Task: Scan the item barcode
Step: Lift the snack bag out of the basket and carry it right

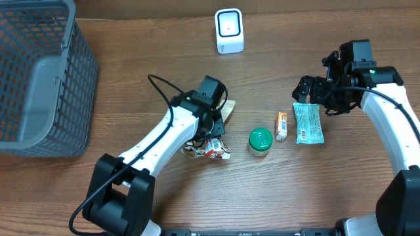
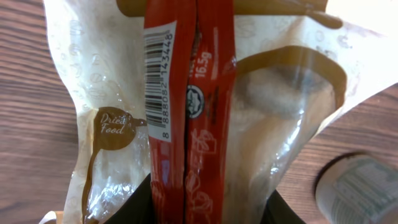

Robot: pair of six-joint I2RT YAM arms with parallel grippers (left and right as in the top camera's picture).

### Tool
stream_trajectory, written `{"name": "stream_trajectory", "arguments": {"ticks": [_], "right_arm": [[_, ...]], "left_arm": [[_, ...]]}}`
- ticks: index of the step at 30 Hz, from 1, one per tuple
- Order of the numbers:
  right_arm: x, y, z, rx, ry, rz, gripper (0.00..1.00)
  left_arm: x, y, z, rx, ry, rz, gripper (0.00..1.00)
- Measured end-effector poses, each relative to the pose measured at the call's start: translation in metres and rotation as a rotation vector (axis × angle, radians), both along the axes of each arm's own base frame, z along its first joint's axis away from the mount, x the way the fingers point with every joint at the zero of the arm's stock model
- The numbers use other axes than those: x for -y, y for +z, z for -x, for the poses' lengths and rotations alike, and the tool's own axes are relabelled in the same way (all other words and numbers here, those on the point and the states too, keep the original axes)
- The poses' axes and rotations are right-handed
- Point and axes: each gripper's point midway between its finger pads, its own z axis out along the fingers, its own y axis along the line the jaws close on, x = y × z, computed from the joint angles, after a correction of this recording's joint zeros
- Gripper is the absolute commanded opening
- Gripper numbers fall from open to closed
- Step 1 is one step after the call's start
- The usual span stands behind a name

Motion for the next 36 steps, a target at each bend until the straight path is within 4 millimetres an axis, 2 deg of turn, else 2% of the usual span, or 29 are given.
{"name": "stream_trajectory", "arguments": {"ticks": [4, 6, 8, 11, 16, 19, 22, 27, 36], "right_arm": [[0.0, 0.0, 0.0, 0.0, -0.001, 0.0, 1.0], [0.0, 0.0, 0.0, 0.0, 0.0, 0.0, 1.0], [0.0, 0.0, 0.0, 0.0, 0.0, 0.0, 1.0], [0.0, 0.0, 0.0, 0.0, 0.0, 0.0, 1.0], [0.0, 0.0, 0.0, 0.0, 0.0, 0.0, 1.0], [0.0, 0.0, 0.0, 0.0, -0.001, 0.0, 1.0], [0.0, 0.0, 0.0, 0.0, 0.0, 0.0, 1.0], [0.0, 0.0, 0.0, 0.0, 0.0, 0.0, 1.0], [0.0, 0.0, 0.0, 0.0, 0.0, 0.0, 1.0]], "left_arm": [[-0.001, -0.011, 0.006, -0.011, 0.019, -0.001, 0.13], [-0.002, -0.013, 0.008, -0.018, 0.02, -0.003, 0.26], [-0.002, -0.013, 0.008, -0.018, 0.02, -0.003, 0.49], [-0.002, -0.013, 0.008, -0.017, 0.032, -0.003, 0.71], [-0.002, -0.013, 0.009, -0.019, 0.038, -0.003, 0.82], [-0.002, -0.013, 0.009, -0.02, 0.036, -0.004, 0.83], [-0.003, -0.013, 0.009, -0.02, 0.02, -0.008, 0.76], [-0.003, -0.013, 0.009, -0.017, -0.011, -0.013, 0.56], [-0.003, -0.013, 0.01, -0.021, -0.018, -0.016, 0.53]]}}
